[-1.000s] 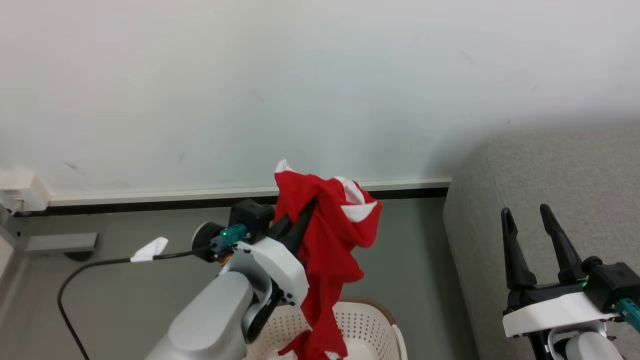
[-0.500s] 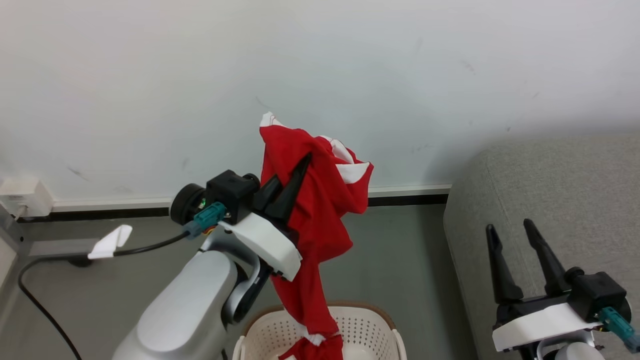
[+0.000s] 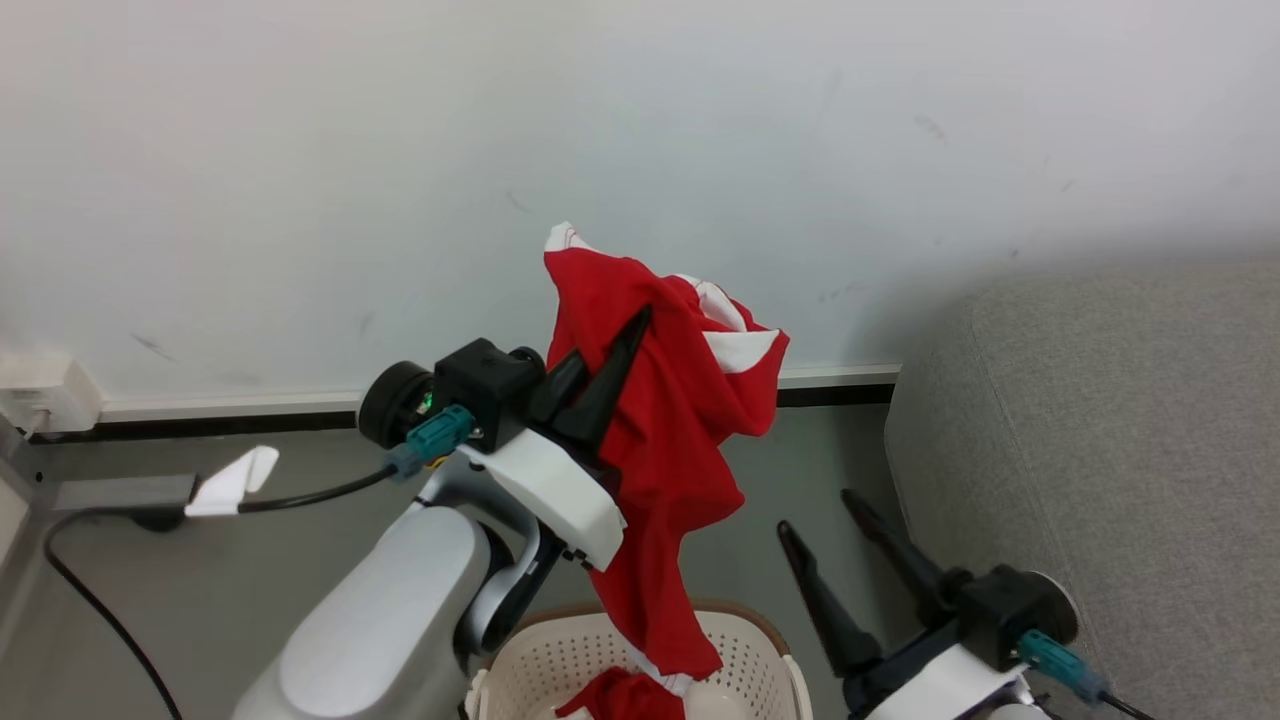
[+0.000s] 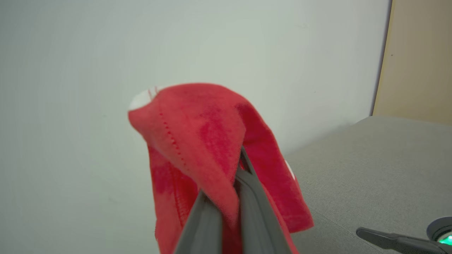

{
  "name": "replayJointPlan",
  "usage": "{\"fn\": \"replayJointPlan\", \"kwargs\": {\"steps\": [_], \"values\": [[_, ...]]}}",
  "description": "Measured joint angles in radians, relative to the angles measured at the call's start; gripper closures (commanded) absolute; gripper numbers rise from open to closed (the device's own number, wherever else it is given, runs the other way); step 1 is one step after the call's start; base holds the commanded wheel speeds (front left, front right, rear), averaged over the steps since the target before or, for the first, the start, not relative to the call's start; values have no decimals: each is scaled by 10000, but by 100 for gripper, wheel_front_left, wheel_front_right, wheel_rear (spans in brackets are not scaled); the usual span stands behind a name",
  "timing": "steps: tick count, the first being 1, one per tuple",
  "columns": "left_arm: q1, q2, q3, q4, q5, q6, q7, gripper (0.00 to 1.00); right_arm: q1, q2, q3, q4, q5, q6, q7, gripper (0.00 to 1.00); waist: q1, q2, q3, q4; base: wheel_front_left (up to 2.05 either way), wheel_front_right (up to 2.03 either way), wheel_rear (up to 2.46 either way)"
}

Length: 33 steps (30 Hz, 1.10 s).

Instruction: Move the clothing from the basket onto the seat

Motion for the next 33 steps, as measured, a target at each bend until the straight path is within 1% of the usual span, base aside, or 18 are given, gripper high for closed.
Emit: {"fn": "replayJointPlan", "kwargs": {"steps": [3, 6, 13, 19, 26, 29, 33], "values": [[-89, -58, -84, -56, 2, -13, 48, 100, -496, -8, 965, 405, 268, 2, 0, 0, 0, 0, 40, 23, 0, 0, 0], [-137, -125, -221, -102, 2, -54, 69, 100, -978, 4, 1570, 1012, 560, 0, 0, 0, 0, 0, 56, 103, 0, 0, 0], [-172, -397, -639, -267, 4, -261, 222, 100, -2018, 146, 2512, 2654, 1237, 0, 0, 0, 0, 0, 32, 455, 0, 0, 0], [-95, -698, -1070, -408, 0, -405, 334, 100, -2563, 161, 3312, 3549, 1983, 0, 0, 0, 0, 0, -17, 876, 0, 0, 0], [22, -966, -1427, -416, -92, -541, 403, 100, -3045, 186, 4065, 4182, 2499, 0, -2, 0, 0, 0, -108, 1410, 0, 0, 0], [29, -1087, -1563, -414, -100, -614, 407, 100, -3175, 255, 4320, 4242, 2731, 0, 0, 0, 0, 0, -147, 1619, 0, 0, 0], [31, -1156, -1668, -412, -134, -629, 433, 100, -3332, 328, 4144, 4123, 2761, 0, -2, 0, 0, 0, -180, 1846, 0, 0, 0]]}}
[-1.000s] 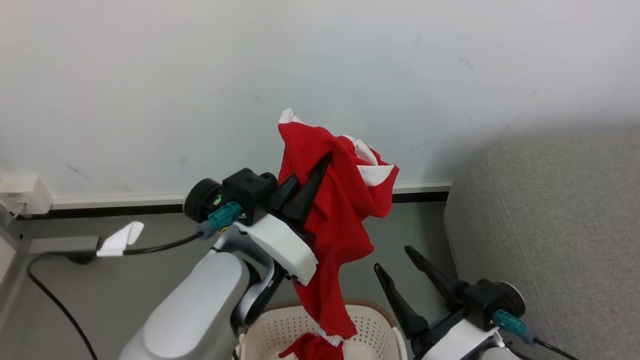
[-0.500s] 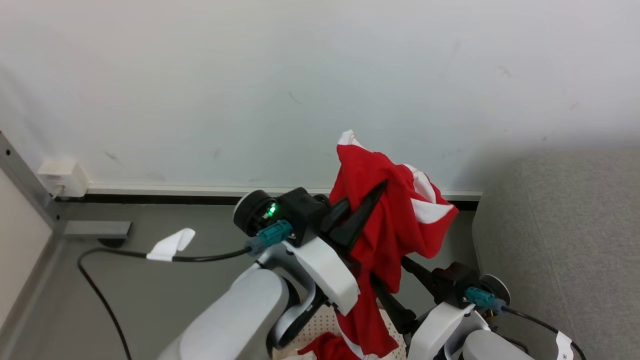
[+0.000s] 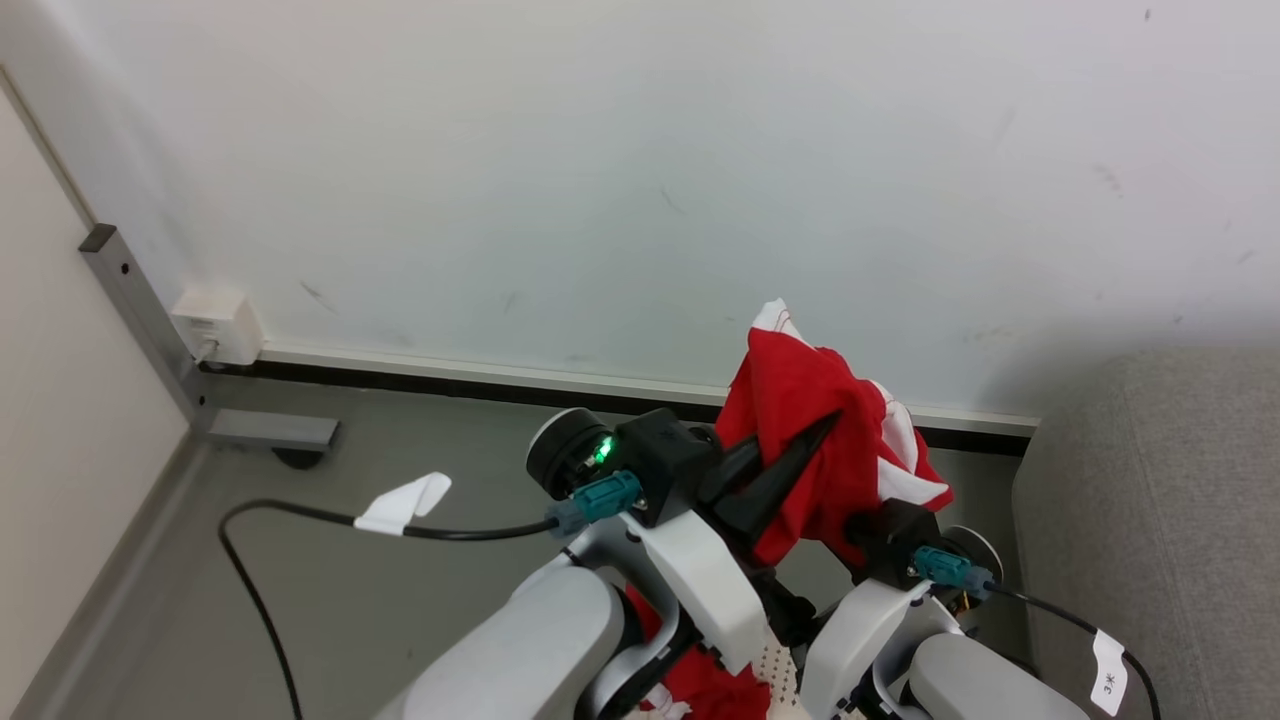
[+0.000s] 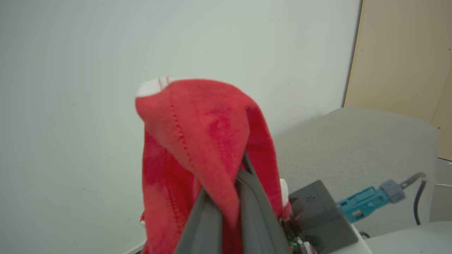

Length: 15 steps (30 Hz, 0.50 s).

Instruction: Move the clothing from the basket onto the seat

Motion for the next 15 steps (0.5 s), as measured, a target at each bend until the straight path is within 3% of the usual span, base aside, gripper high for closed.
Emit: {"fn": "replayJointPlan", "kwargs": {"steps": [1, 2, 3, 15], "values": [[0, -2, 4, 2, -25, 2, -2, 100, 0, 10, -38, -13, 0, 0, 2, 11, 0, 0, -9, 36, 0, 0, 0], [0, 4, 19, 17, -38, 10, -2, 100, 1, 15, -77, -25, -2, 0, 0, 64, 0, 0, -18, 64, 0, 0, 0], [1, 13, 40, 40, -44, 15, -4, 100, 7, 17, -127, -59, -6, 0, 2, 100, 0, 0, -26, 83, 0, 0, 0], [87, 345, 504, 499, -370, 284, -171, 100, 800, -326, -1496, -1264, -382, 0, 2, 100, 0, 0, -29, -242, 0, 0, 0]]}}
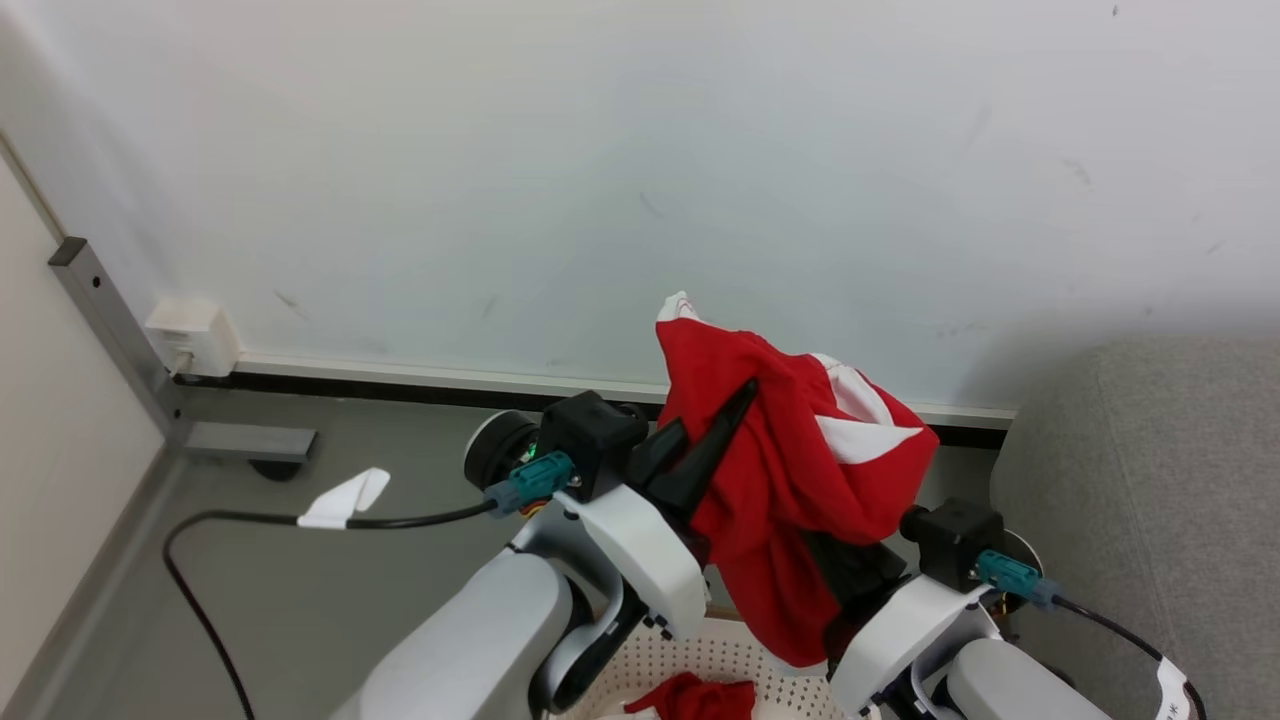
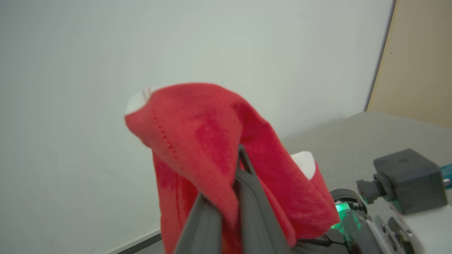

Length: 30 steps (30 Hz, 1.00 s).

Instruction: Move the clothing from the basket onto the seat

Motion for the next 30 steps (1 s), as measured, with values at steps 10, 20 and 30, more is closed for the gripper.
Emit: {"fn": "replayJointPlan", "kwargs": {"steps": [10, 20, 30], "values": [[413, 115, 38, 107, -199, 157, -201, 94, 934, -414, -1820, -1569, -577, 0, 0, 100, 0, 0, 140, -515, 0, 0, 0], [621, 176, -27, 65, -232, 230, -353, 0, 1199, -627, -3139, -2564, -965, 0, -2, 100, 0, 0, 353, -1228, 0, 0, 0], [705, 378, -132, 159, -194, 232, -518, 0, 1479, -1039, -4255, -3373, -1275, 0, 0, 100, 0, 0, 525, -2393, 0, 0, 0]]}}
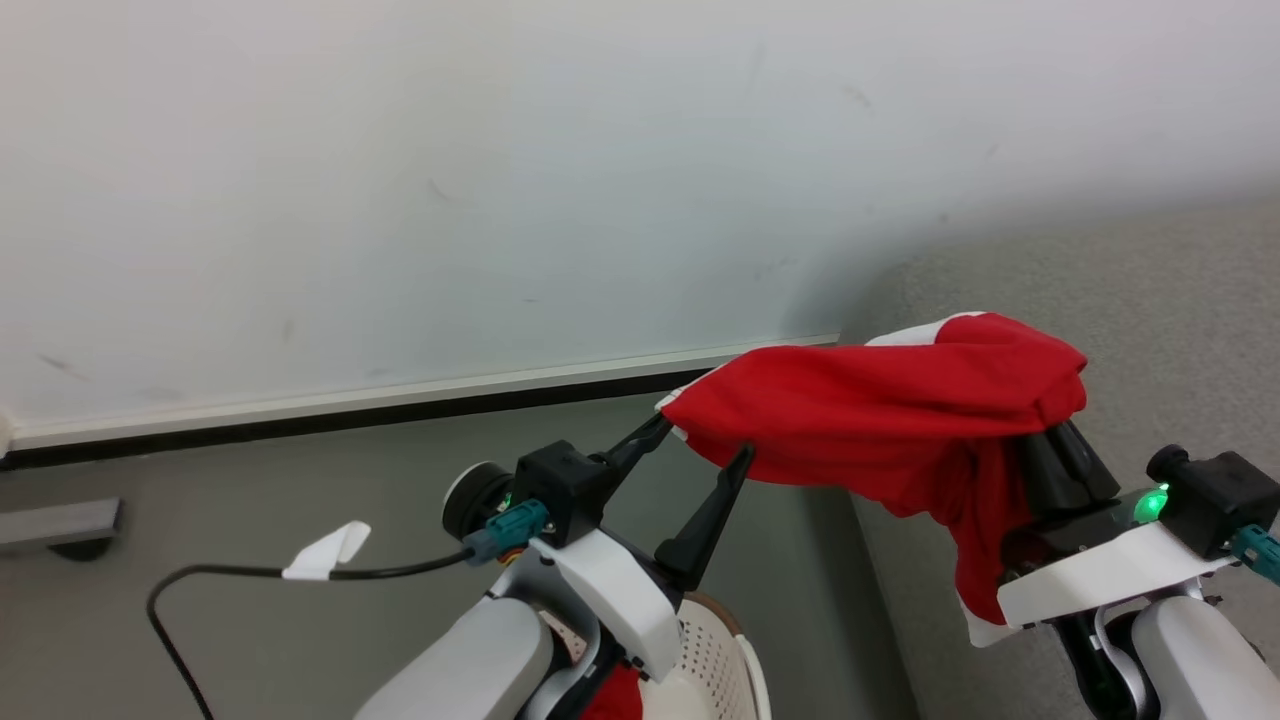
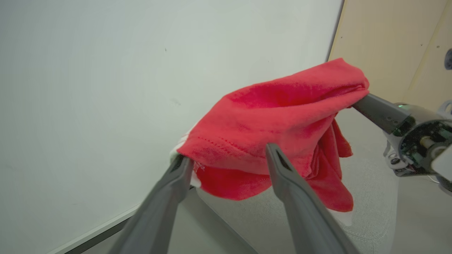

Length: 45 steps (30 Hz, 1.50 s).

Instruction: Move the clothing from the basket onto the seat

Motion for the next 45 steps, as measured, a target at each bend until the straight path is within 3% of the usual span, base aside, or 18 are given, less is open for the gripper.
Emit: {"fn": "replayJointPlan", "kwargs": {"steps": [15, 23, 36, 45], "values": [[-13, 125, -380, 360, 339, -150, -418, 0, 384, -186, -1137, -723, -416, 0, 0, 100, 0, 0, 365, -2208, 0, 0, 0], [-276, 90, -570, 635, 602, -290, -616, 0, 471, -69, -1419, -917, -554, 0, 0, 100, 0, 0, 831, -2955, 0, 0, 0], [-1036, -31, -775, 767, 773, -564, -683, 0, -691, -88, -2205, -867, -738, 0, 0, 100, 0, 1, 1909, -3016, 0, 0, 0], [-2110, -29, -1181, 389, 1348, -945, -560, 0, -2606, -696, -3459, 171, -815, 0, 0, 100, 1, 0, 3493, -2463, 0, 0, 0]]}}
